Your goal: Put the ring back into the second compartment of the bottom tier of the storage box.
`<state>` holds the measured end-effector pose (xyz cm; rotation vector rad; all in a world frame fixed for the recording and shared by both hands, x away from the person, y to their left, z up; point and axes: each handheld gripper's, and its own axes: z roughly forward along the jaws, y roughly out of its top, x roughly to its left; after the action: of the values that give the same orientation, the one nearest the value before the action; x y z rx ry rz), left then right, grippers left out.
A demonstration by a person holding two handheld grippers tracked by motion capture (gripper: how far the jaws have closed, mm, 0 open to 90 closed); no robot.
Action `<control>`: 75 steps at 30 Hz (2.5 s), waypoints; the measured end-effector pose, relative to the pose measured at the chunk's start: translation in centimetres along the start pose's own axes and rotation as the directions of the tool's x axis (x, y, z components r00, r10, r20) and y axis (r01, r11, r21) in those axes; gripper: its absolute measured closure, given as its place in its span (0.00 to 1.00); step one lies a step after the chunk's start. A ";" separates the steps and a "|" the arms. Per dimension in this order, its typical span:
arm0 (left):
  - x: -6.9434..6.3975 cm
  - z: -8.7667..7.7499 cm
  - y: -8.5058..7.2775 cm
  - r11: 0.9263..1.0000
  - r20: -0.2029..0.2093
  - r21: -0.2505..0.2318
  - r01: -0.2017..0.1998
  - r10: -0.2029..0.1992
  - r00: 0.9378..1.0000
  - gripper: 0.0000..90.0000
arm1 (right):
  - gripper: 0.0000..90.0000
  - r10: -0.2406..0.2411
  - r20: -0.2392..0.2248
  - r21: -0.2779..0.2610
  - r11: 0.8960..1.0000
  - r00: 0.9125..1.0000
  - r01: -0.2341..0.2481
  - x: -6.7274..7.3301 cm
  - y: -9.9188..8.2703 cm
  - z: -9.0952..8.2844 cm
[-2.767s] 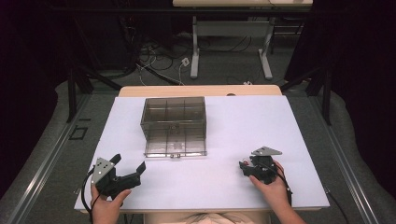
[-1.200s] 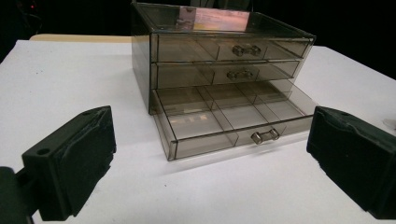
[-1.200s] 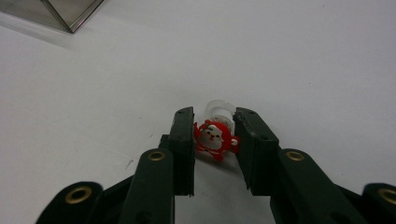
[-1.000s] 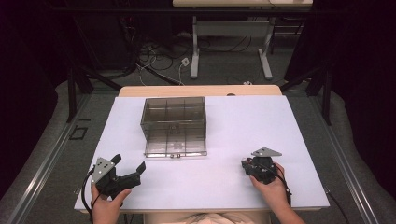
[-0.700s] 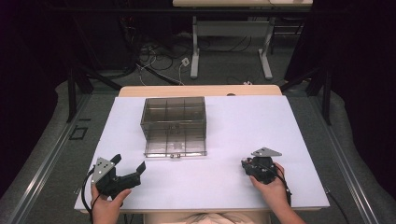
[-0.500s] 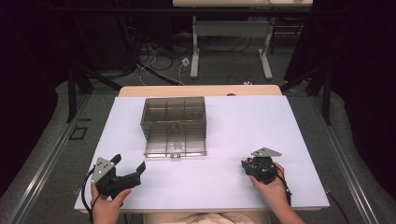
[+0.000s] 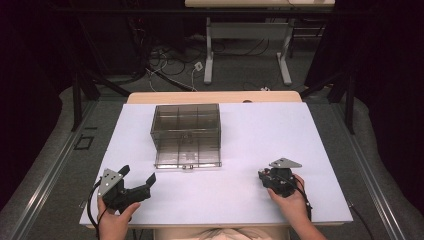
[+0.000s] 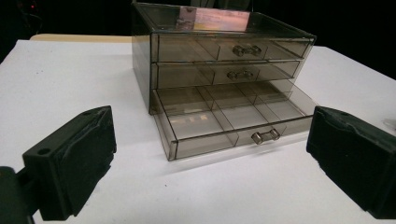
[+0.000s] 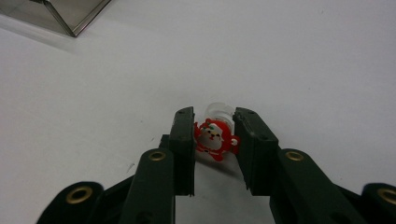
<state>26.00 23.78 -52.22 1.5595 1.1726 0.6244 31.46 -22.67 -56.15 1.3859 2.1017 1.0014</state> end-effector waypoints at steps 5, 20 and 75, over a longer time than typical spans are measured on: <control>0.0 0.0 0.0 1.000 0.000 0.000 0.001 -0.001 1.000 0.02 | 0.77 0.007 -0.005 -0.009 1.000 1.000 -0.007 0.1 0.0 -0.1; -0.1 0.0 0.0 1.000 0.002 0.000 -0.002 0.002 1.000 0.02 | 0.77 -0.003 -0.004 -0.041 0.999 1.000 0.003 0.2 0.1 -0.3; -0.4 0.4 -0.1 1.000 0.008 0.002 -0.018 0.018 1.000 0.04 | 0.77 -0.043 -0.154 -0.129 0.991 0.987 0.023 3.0 4.4 -2.9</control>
<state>26.16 23.23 -52.35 1.5745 1.1549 0.6280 30.88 -19.80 -50.80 1.2423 2.1221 1.2437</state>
